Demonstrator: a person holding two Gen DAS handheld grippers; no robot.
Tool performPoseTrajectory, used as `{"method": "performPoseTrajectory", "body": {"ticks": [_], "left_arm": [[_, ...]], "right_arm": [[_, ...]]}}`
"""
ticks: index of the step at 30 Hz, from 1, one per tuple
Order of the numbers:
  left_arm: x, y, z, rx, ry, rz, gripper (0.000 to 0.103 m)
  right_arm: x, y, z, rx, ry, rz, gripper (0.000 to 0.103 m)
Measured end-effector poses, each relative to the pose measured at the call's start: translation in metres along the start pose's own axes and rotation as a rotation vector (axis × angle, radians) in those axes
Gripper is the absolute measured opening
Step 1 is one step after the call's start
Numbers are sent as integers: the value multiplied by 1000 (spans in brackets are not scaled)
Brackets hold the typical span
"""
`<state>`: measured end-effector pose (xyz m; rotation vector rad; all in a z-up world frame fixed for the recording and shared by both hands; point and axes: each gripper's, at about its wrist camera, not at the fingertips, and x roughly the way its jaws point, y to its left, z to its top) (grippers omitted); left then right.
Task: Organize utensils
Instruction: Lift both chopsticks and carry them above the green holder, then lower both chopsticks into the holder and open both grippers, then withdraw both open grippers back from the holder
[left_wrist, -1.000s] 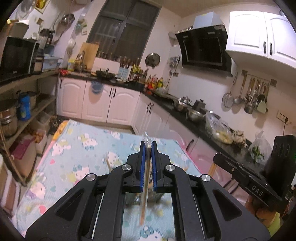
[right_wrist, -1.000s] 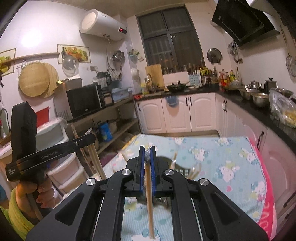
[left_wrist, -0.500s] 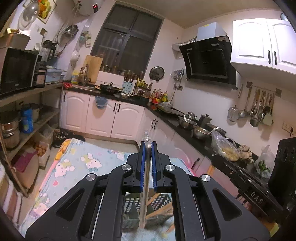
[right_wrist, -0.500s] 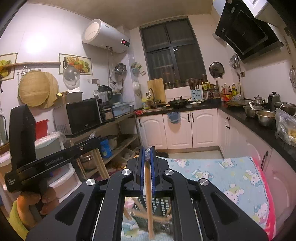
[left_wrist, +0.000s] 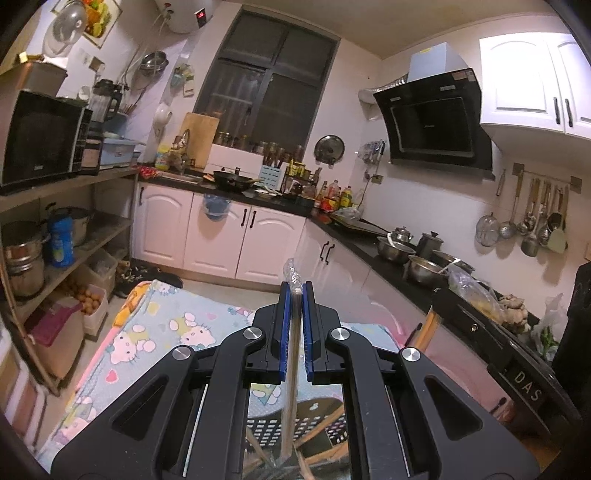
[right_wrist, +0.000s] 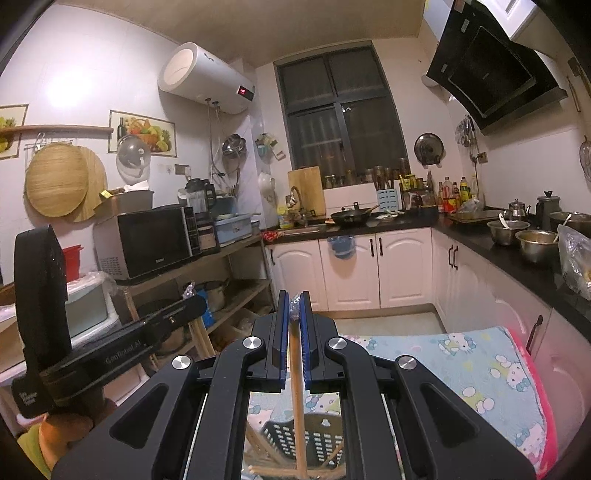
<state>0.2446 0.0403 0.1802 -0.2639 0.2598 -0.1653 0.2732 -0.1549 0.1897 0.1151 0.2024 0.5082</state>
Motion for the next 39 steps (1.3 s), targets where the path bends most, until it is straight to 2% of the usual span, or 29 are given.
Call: {"method": "performPoseTrajectory", "body": {"ticks": [9,19,24,29,33,38,39], "left_arm": [[25,8,-24,15,18,15,2],[32,15,-52,14,106,23,4],[24,16,-57,20,137,31,20],[14,18,-63,15,163,39,22],[-1,19,-66,5,167,37,32],[-20,17,-75,13,190,37,36],[-24,17,-79,12,199,40,48]], "right_arm": [[33,-6,-33,-28,31,-41,6],[35,-9,-70,-4,127,-41,7],[24,-12,-80,4,161,-44,8],[9,-15,-88,20,182,-49,16],[-4,-14,-93,20,194,-48,24],[-23,-12,-100,22,205,-45,34],[-27,-11,-101,21,208,-45,35]]}}
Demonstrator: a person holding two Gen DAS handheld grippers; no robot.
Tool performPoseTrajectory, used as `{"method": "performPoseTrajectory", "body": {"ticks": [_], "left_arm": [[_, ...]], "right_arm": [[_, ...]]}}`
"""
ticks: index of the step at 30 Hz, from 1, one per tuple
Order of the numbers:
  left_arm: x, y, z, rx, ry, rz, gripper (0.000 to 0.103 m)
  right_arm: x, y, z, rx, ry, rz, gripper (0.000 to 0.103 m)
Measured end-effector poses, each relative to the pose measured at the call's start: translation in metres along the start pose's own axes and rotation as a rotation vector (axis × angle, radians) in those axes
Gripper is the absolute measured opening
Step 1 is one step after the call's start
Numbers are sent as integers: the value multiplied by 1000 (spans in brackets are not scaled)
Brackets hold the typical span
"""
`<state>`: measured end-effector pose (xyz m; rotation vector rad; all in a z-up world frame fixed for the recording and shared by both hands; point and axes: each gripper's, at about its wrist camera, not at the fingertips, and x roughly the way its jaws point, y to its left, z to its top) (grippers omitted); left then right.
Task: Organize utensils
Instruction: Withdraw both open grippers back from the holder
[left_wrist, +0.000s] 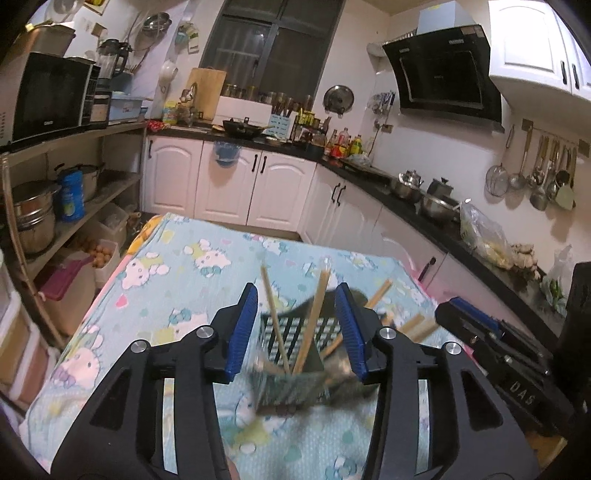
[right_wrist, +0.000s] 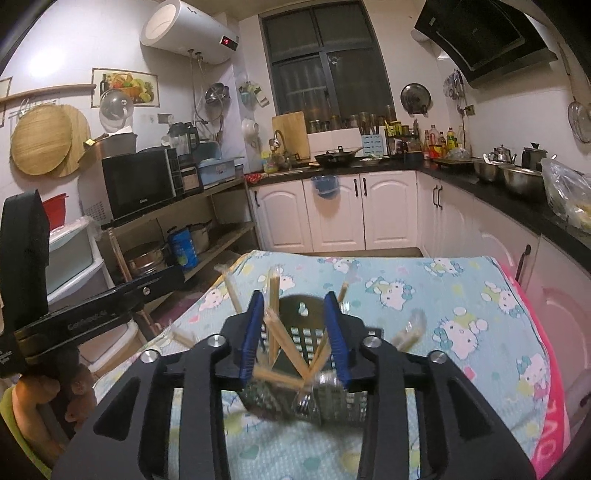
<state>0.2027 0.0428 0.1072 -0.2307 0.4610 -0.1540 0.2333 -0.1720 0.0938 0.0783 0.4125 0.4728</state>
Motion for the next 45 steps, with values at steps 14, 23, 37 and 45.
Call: {"method": "performPoseTrajectory", "body": {"ticks": [14,23,37,45], "left_arm": [[-22,2,-59,-13,90,-8,79],[-27,-1,-91,-13,139,-17,91],[-31,-3,-140,1,134,9,91],[-36,-5,-159,23,64,34,91]], "right_arm": [[-37,-1,-54,-1,54,-34,63],[-55,-3,-87,20,86,-55,87],[-65,-5,-135,-19,118,-129,92],[-73,-7,-156,-48,58,-169,92]]}}
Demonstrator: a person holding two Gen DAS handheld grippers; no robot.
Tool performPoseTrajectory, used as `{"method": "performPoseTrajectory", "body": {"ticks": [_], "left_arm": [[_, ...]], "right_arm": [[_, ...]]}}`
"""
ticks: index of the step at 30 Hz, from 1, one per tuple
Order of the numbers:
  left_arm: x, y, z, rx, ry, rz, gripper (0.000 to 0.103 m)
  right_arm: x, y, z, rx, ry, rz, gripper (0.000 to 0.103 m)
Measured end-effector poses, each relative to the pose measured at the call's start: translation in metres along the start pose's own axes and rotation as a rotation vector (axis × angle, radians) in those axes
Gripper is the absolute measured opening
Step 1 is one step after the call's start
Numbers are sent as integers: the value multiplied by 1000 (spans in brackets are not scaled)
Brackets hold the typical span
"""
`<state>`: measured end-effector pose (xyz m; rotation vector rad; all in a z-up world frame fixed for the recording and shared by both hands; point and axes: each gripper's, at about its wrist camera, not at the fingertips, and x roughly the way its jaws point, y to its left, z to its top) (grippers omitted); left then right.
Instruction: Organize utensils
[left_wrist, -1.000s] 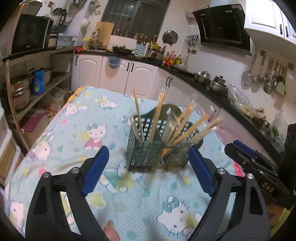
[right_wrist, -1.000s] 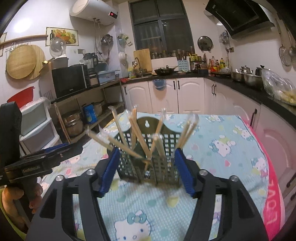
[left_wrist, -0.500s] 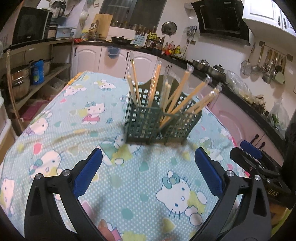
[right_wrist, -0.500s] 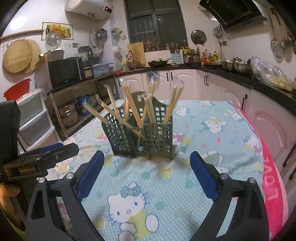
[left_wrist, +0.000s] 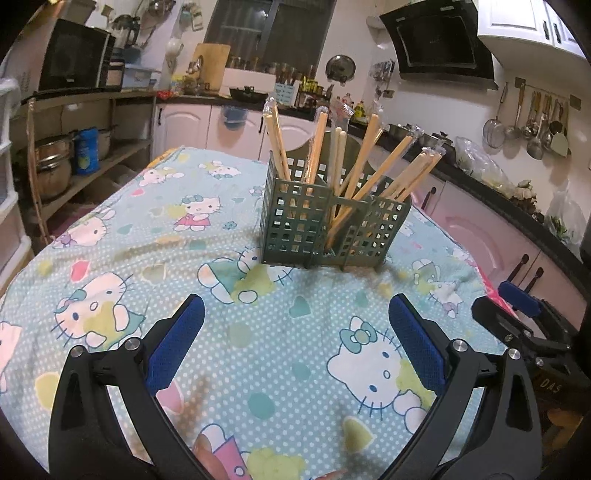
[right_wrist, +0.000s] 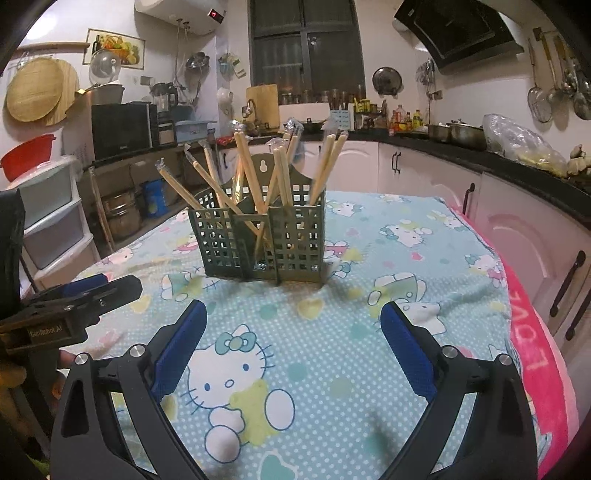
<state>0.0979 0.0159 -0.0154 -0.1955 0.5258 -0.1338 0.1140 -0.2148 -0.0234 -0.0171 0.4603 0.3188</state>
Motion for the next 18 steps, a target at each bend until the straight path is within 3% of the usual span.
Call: {"method": "performPoseTrajectory", "body": {"ticks": [9,18], "left_arm": [[-2,0,-9,24,-65,35,91],[-1,-1,-12,30,-67,70,91]], "right_arm": [[-14,-4,-9,-12,-153,-58,95],[-15,-8,-15,8,-170,-59,96]]}}
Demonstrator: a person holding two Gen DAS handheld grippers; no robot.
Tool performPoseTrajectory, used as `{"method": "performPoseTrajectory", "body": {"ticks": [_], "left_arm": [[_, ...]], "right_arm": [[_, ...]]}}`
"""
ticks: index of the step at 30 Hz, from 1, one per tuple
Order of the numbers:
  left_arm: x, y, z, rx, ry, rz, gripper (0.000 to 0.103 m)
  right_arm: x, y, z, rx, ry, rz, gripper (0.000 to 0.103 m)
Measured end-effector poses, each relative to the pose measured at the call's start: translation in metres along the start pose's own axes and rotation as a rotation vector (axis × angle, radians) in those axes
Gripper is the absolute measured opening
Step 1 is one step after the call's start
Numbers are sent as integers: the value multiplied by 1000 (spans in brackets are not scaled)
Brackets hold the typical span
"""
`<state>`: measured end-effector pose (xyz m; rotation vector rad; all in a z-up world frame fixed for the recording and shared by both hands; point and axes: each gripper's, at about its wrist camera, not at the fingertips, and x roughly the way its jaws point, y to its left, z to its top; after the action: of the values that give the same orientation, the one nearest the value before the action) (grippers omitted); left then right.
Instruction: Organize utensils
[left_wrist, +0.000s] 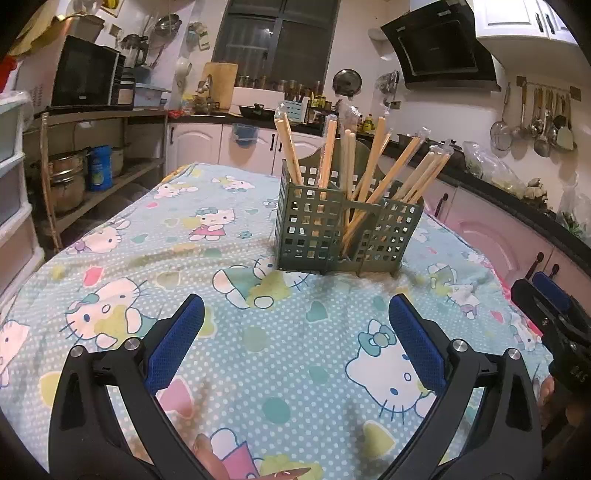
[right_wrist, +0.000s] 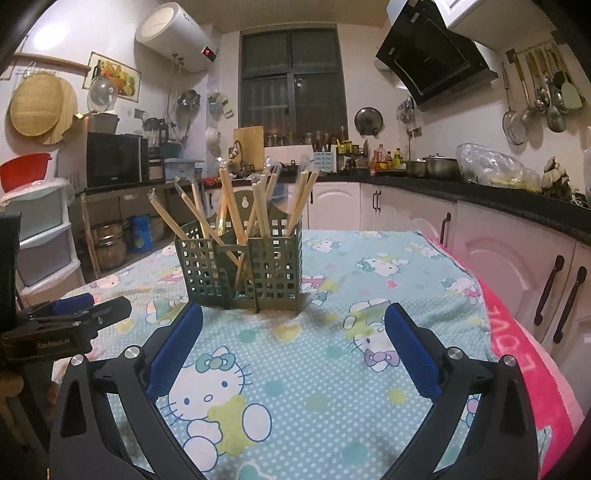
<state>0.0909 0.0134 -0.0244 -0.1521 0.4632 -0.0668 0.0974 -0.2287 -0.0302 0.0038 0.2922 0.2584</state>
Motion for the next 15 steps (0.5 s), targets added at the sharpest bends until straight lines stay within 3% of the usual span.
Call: {"method": "performPoseTrajectory", "body": {"ticks": [15], "left_arm": [[-2,-1,-1,8,-3,14,91]], "right_arm": [[0,1,-1,0,3,1,96]]}}
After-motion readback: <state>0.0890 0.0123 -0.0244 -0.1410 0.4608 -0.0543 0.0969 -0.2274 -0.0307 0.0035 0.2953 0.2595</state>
